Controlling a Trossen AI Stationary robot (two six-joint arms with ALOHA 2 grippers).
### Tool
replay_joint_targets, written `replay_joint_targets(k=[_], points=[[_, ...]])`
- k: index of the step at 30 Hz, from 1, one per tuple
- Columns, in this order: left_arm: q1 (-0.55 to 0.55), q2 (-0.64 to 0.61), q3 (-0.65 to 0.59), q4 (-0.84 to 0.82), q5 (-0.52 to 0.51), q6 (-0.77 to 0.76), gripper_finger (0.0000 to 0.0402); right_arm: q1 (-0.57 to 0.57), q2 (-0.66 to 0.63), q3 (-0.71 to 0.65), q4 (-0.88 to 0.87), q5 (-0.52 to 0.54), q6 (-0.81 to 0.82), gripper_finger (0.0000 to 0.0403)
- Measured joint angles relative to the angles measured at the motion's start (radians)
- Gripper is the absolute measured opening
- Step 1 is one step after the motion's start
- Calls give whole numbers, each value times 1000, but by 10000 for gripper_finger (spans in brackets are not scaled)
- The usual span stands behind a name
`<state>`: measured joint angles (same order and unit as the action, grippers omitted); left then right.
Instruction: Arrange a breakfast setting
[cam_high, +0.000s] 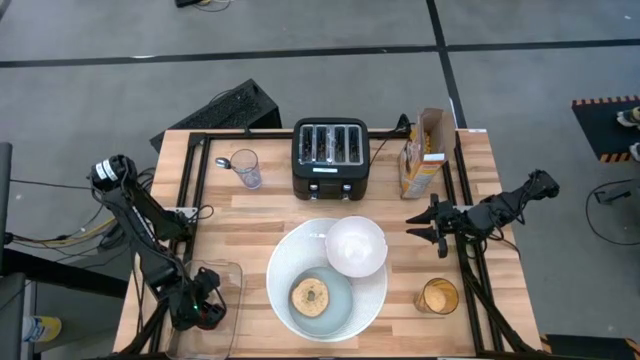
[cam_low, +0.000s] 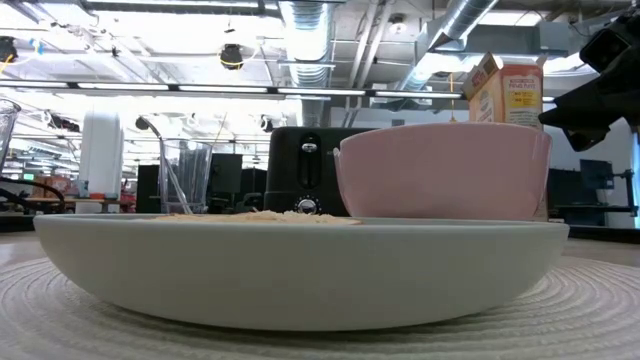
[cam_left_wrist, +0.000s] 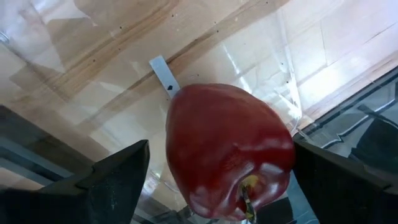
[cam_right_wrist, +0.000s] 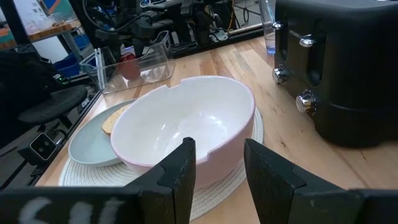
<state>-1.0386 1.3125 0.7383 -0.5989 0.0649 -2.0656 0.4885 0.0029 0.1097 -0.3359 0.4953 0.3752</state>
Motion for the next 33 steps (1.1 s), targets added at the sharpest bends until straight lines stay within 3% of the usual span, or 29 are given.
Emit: replay_joint_targets(k=[10, 22, 33], points=[[0, 0, 0, -7, 1, -8, 275, 0, 0, 0, 0, 0, 0, 159], [0, -31, -1, -8, -27, -7, 271, 0, 0, 0, 0, 0, 0, 159], [0, -228, -1, -10, -107, 15, 271, 0, 0, 0, 0, 0, 0, 159]])
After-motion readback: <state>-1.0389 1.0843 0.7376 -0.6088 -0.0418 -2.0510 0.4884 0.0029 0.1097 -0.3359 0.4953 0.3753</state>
